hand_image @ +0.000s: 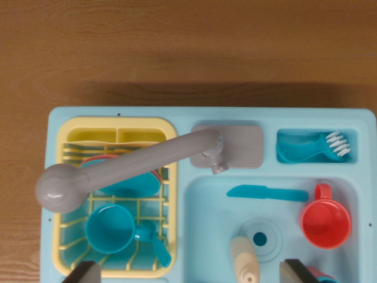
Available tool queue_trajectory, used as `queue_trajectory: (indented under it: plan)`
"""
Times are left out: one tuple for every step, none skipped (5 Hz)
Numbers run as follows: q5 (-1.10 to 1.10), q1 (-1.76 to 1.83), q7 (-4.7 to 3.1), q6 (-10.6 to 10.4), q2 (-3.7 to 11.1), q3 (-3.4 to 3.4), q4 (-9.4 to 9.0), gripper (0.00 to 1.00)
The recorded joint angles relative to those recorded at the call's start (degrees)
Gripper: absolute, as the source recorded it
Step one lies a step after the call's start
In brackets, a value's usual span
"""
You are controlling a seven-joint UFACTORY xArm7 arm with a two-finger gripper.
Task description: Pick detergent from the sink
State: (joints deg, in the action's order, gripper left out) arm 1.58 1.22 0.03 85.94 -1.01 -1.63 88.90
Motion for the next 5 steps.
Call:
queue_trajectory:
  plan:
    - [0.0, 0.0, 0.0, 0.0, 0.0, 0.0, 0.0, 0.0]
    - [0.01, -0.05, -0.63, -1.47, 0.09, -0.16, -1.47, 0.0]
    - [0.01, -0.05, -0.63, -1.47, 0.09, -0.16, -1.47, 0.0]
    - [0.02, -0.11, -1.39, -3.25, 0.21, -0.36, -3.25, 0.0]
    - [0.02, -0.11, -1.39, -3.25, 0.21, -0.36, -3.25, 0.0]
